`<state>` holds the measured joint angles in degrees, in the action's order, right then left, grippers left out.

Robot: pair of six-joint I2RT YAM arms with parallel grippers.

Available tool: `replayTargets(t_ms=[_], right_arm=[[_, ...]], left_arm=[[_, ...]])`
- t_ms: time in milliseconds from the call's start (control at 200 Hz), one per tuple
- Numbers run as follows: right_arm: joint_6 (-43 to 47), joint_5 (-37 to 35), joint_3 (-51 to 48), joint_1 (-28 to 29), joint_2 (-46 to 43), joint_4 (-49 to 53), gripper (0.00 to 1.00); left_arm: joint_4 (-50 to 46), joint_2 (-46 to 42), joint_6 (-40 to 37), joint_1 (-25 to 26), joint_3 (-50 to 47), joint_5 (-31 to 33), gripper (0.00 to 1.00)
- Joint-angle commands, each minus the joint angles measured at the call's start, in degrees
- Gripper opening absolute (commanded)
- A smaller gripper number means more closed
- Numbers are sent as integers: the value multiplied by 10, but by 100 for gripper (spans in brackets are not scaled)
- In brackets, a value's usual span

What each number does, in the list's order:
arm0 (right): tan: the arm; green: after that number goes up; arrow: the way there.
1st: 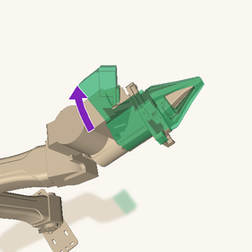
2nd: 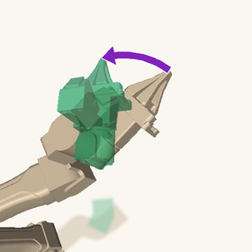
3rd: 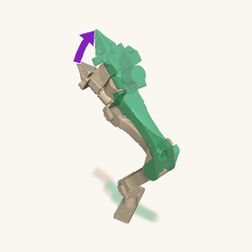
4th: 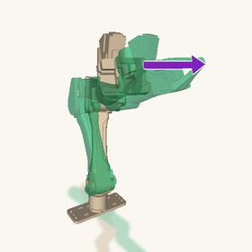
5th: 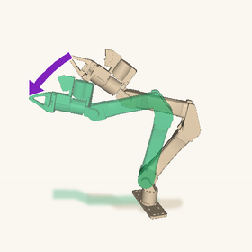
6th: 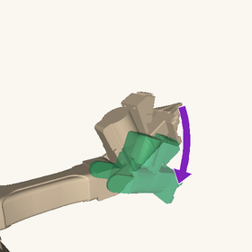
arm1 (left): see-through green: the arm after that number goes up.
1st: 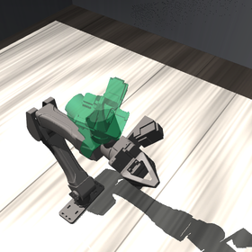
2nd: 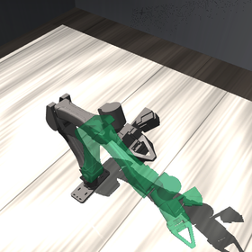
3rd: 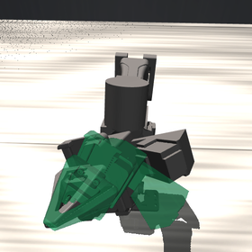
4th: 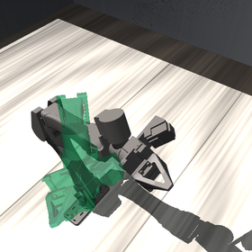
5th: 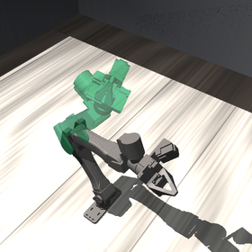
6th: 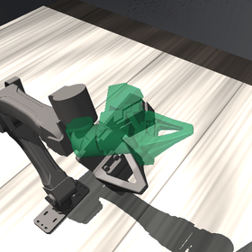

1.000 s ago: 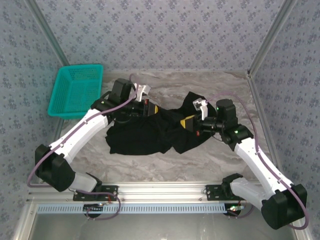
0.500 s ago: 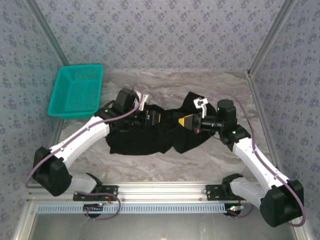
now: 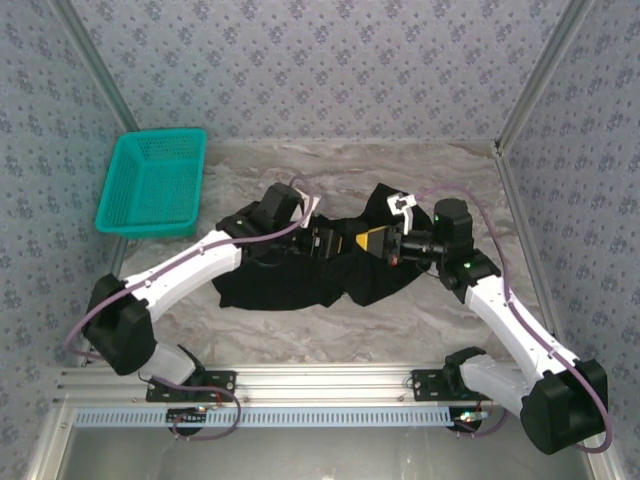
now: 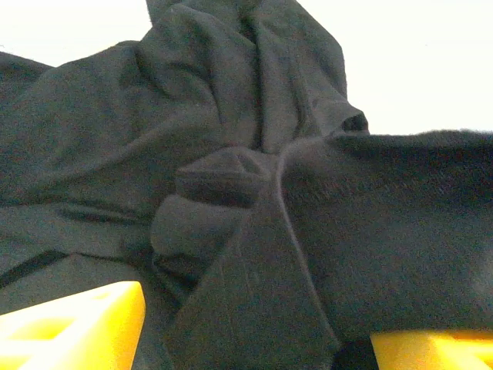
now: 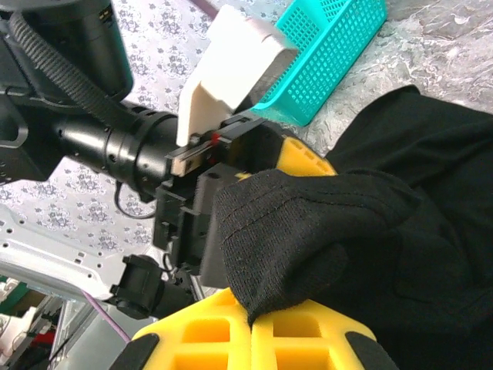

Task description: Fold the inside-out t-shirt

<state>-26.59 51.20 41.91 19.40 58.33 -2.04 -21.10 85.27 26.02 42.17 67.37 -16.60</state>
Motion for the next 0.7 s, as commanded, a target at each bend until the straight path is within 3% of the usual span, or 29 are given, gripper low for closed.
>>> replayTargets(t_ms=[0, 80, 250, 315, 445, 695], right_arm=[[10, -4, -9, 6, -6, -2, 0], [26, -13, -12, 6, -13, 19, 0], [67, -81, -18, 1, -39, 71, 0], [69, -105, -24, 2, -42, 71, 0], [76, -173, -22, 6, -40, 97, 0], [72, -293, -3, 6, -43, 164, 2]], left_arm=[[25, 12, 9, 0, 24, 28, 74], [31, 15, 14, -6, 26, 30, 63], [19, 0, 9, -31, 15, -4, 16], [26, -15, 2, -39, 4, -36, 7], [69, -56, -1, -54, -29, -111, 1], [123, -119, -12, -87, -89, -220, 0]])
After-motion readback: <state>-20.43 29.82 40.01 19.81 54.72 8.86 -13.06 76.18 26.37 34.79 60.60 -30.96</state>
